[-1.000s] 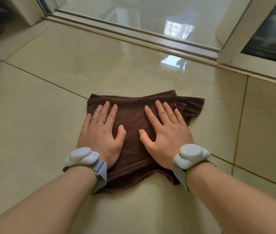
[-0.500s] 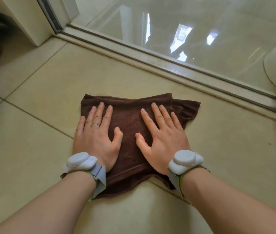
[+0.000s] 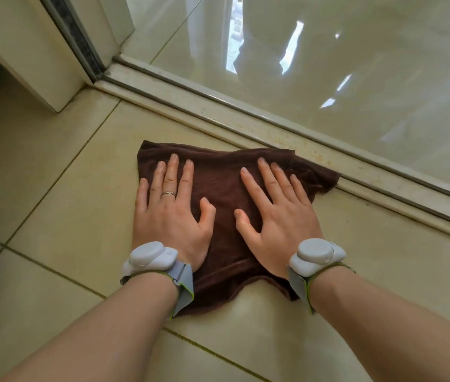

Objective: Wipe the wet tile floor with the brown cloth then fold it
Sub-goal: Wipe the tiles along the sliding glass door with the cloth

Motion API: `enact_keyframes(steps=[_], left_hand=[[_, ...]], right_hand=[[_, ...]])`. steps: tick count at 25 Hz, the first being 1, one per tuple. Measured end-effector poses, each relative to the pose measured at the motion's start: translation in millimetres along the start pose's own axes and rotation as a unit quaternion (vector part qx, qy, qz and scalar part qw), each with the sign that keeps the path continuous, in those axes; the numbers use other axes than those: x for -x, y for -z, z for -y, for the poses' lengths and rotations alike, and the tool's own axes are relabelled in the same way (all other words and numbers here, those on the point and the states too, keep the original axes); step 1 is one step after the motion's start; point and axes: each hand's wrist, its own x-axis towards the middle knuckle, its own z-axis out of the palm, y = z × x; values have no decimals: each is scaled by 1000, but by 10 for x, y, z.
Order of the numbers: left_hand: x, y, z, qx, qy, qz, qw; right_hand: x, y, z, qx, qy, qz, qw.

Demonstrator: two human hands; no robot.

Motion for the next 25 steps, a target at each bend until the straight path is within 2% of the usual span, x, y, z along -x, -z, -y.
enact_keyframes(steps=[19, 25], left_hand=[[-91, -12, -12, -7, 14, -2, 1000], [405, 16, -109, -15, 36, 5, 999]], right_hand=[[-118, -5, 22, -7, 24, 8, 1000], [195, 25, 38, -2, 21, 37, 999]])
